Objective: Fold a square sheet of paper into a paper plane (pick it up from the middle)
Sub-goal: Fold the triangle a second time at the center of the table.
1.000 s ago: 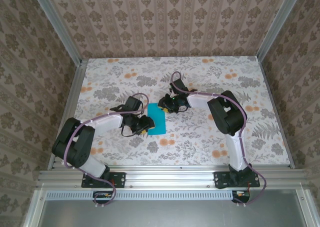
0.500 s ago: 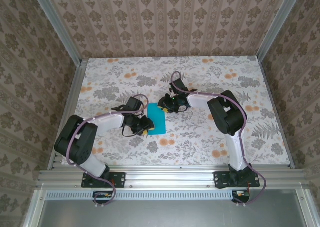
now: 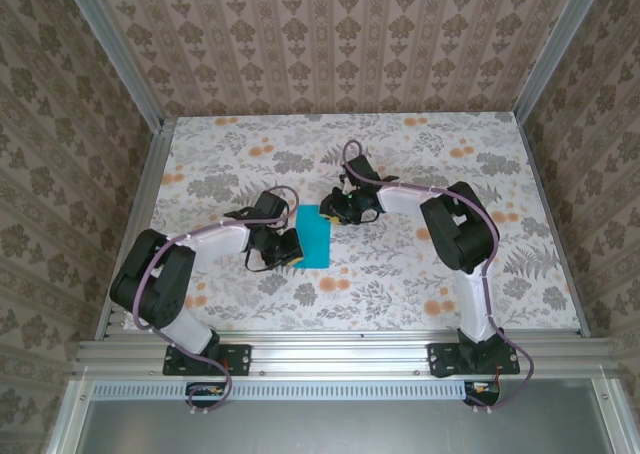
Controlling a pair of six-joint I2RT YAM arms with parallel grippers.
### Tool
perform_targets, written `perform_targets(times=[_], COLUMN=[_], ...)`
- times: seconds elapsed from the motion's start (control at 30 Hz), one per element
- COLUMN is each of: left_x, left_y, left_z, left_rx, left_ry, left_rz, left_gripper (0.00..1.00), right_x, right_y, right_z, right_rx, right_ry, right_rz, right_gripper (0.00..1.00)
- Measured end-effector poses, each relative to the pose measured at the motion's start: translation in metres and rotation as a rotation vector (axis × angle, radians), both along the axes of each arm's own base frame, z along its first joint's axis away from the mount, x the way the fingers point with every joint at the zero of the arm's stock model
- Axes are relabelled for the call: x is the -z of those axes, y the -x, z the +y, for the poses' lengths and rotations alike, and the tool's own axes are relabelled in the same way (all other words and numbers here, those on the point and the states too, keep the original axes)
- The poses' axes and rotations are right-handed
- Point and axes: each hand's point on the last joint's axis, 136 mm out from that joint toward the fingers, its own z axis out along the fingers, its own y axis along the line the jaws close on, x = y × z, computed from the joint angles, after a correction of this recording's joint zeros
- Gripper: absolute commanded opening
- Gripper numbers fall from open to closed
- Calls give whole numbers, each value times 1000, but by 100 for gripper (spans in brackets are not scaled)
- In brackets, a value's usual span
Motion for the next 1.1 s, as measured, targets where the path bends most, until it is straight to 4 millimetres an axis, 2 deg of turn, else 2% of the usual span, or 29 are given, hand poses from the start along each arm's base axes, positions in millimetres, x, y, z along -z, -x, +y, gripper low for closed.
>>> perform_targets(times=[0.1, 0.17, 0.37, 0.57, 0.77, 0.93, 1.1], left_x=[-2, -5, -12, -14, -22, -35, -34], left_y=[-2, -4, -11, -11, -15, -27, -33], left_z=[0, 0, -5, -7, -18, -31, -38], left_rx=[9, 13, 19, 23, 29, 35, 31], left_ry=[-10, -11, 0, 16, 71, 130, 159], left_rz=[-8, -18, -41, -40, -53, -90, -90], left_gripper=[1, 1, 3, 11, 18, 25, 31], right_x=[-15, -18, -7, 23, 21, 21, 21], right_y=[5, 10, 24, 33, 30, 30, 30], right_z=[2, 6, 12, 7, 7, 7, 8], right_rx=[-37, -62, -110, -125, -126, -127, -129], right_ry=[2, 5, 30, 70, 69, 68, 63], right_rz=[-39, -51, -22, 51, 47, 47, 49], right_gripper=[21, 20, 20, 20, 21, 22, 24])
